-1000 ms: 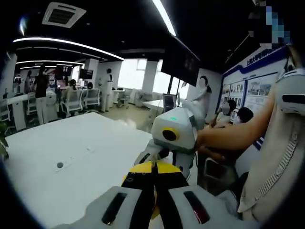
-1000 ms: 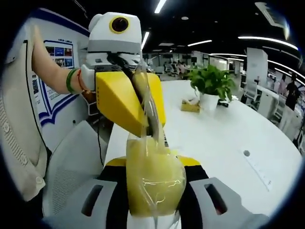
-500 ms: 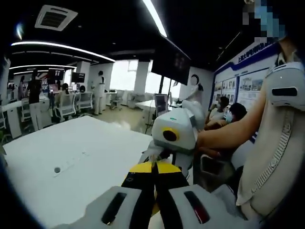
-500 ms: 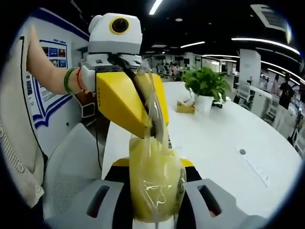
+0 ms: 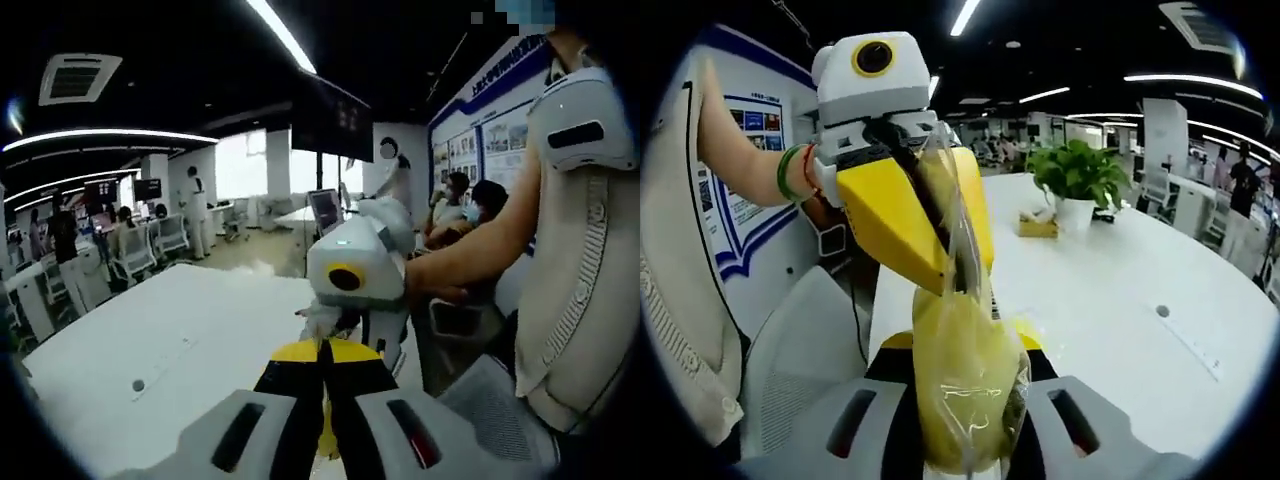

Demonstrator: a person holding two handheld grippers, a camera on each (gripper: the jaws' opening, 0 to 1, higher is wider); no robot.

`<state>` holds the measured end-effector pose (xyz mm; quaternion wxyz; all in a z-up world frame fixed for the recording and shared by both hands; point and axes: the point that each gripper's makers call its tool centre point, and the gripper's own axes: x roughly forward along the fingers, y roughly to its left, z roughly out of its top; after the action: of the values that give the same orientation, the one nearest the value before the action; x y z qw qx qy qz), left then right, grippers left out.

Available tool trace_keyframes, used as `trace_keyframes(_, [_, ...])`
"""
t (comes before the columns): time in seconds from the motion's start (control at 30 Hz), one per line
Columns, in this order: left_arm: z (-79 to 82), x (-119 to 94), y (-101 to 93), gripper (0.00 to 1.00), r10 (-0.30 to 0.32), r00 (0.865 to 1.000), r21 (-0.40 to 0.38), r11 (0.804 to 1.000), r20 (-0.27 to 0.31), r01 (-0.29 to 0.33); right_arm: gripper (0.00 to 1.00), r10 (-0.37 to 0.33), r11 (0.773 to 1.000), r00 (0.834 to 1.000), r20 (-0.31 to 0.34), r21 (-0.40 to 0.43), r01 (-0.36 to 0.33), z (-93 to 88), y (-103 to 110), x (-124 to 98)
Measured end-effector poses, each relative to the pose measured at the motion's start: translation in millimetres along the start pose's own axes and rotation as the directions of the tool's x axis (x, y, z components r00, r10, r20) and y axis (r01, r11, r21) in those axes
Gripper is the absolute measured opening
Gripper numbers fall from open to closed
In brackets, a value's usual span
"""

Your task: Compare the silicone blocks by pressing each to a similar depth, holding the contact briefly, and releasing to observe deformation and rebound differences across the visible hardness samples.

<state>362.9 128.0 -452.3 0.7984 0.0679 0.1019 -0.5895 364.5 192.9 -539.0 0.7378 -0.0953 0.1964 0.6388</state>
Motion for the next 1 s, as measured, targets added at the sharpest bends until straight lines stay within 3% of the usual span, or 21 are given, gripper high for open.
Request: trace_keyframes(1.0, [6.1,0.9,-1.8,0.0,0.038,0.999,-0.099,0.994,0.0,-0.038,0.14,0.007,0.998,0.999,0.052,-0.07,-0.003,8.6,7.2,-6.2])
